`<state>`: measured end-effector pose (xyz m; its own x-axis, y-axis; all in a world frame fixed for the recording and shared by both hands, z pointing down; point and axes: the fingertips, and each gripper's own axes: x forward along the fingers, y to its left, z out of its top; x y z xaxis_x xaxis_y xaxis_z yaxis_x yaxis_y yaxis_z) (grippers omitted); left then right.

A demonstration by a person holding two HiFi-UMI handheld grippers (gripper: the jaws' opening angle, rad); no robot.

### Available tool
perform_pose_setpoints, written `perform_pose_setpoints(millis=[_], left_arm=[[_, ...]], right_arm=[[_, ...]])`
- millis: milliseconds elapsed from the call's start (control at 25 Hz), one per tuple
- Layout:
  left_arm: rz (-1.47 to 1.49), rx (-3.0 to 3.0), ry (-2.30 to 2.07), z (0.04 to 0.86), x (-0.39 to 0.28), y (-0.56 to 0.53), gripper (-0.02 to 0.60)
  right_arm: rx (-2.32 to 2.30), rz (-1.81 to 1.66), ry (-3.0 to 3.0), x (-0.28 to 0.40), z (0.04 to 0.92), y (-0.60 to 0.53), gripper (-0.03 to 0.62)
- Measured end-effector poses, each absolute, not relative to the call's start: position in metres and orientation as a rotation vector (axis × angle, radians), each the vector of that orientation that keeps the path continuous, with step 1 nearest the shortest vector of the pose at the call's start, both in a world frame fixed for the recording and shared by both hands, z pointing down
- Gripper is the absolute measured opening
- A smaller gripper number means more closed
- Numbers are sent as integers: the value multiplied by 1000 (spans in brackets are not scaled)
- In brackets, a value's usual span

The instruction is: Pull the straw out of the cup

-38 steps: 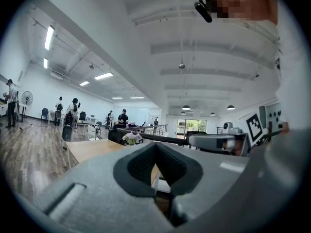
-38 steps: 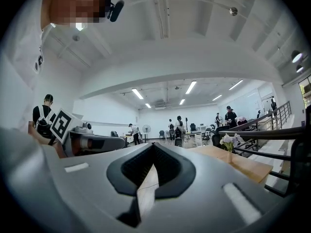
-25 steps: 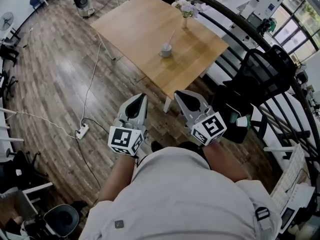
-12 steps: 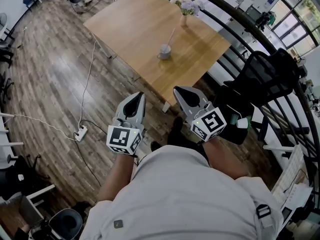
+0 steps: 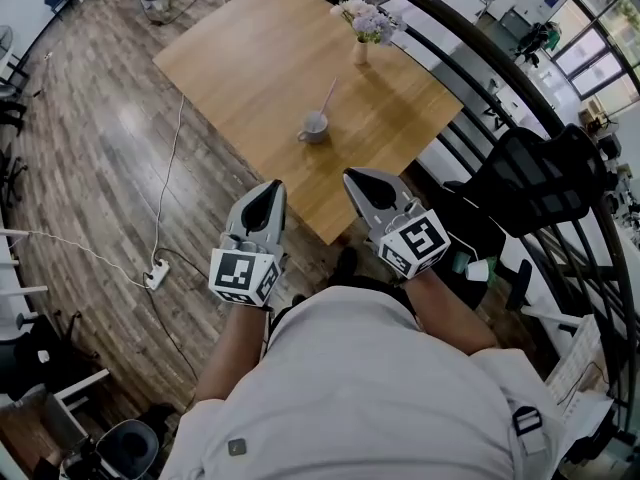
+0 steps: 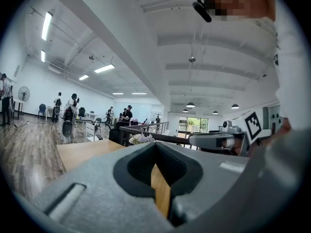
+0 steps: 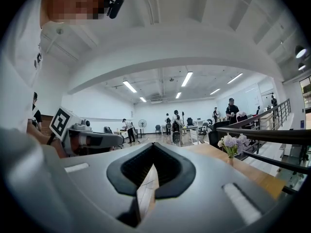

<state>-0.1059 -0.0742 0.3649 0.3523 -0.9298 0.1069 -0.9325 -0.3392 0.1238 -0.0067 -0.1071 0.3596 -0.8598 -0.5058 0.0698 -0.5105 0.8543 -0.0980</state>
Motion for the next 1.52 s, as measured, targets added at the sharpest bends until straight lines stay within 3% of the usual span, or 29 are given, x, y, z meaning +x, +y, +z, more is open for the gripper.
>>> perform_pose_setpoints(millis=[480, 1520], left_arm=[[114, 2397, -1750, 385, -78, -162, 5], [270, 2422, -1419, 505, -142, -357, 5]], right_arm=[[785, 278, -2972, 23, 384, -202, 58], [845, 717, -2596, -57, 565, -375, 137]])
